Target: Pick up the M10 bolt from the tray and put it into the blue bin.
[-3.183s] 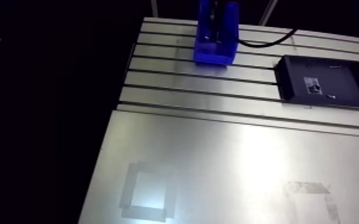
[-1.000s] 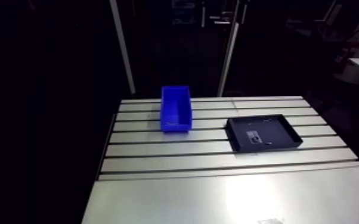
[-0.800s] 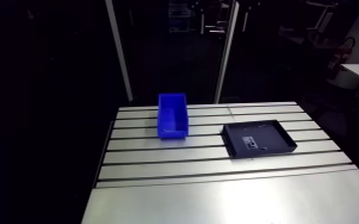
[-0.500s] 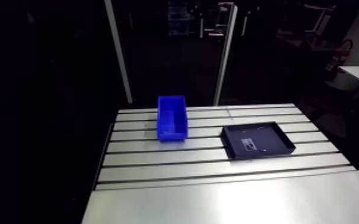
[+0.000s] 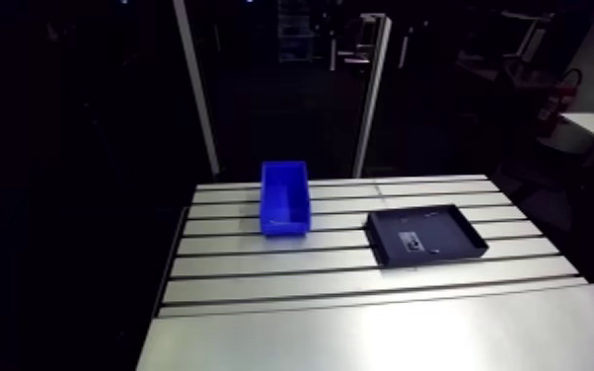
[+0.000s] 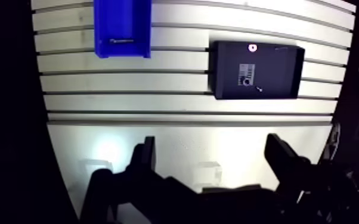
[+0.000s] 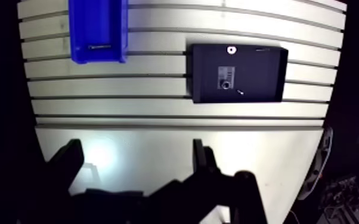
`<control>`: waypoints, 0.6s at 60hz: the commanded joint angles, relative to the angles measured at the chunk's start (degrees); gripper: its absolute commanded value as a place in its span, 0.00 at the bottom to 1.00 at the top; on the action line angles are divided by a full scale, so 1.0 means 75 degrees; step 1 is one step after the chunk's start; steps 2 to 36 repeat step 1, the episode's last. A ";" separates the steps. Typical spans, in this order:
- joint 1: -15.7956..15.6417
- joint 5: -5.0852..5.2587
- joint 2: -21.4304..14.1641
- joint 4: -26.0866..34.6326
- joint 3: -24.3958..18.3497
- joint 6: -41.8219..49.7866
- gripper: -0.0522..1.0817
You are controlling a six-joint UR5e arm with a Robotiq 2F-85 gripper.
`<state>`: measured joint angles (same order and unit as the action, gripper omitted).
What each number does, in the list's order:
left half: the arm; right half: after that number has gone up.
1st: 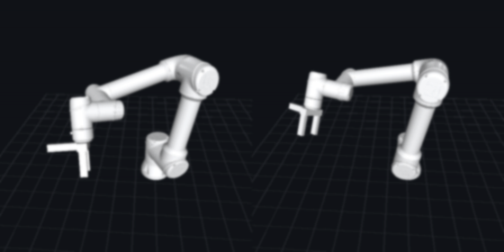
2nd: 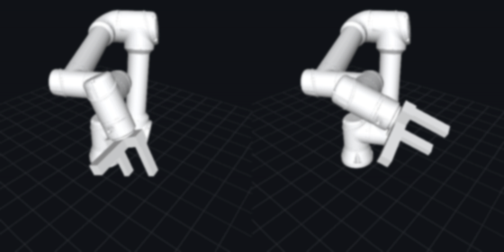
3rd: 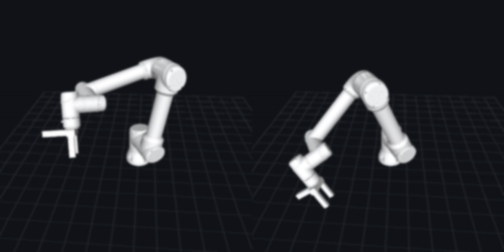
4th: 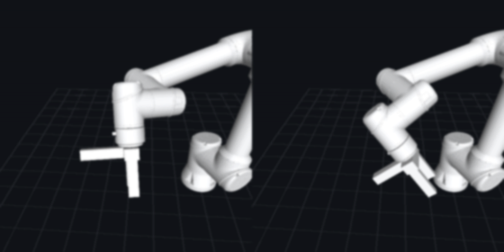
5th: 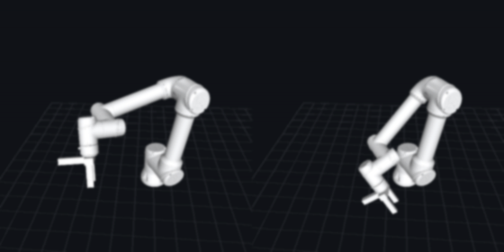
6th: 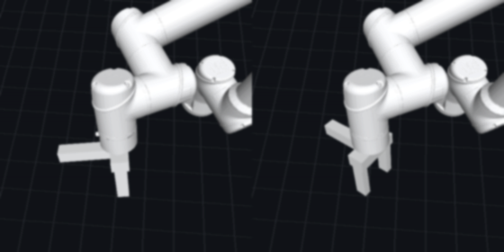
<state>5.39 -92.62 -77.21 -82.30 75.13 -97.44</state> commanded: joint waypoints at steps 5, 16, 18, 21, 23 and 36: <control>-0.0004 -0.0018 -0.0011 -0.0001 0.0019 0.0001 0.05; -0.0004 -0.0018 -0.0011 -0.0001 0.0019 0.0001 0.05; -0.0004 -0.0018 -0.0011 -0.0001 0.0019 0.0001 0.05; -0.0004 -0.0018 -0.0011 -0.0001 0.0019 0.0001 0.05; -0.0004 -0.0018 -0.0011 -0.0001 0.0019 0.0001 0.05; -0.0004 -0.0018 -0.0011 -0.0001 0.0019 0.0001 0.05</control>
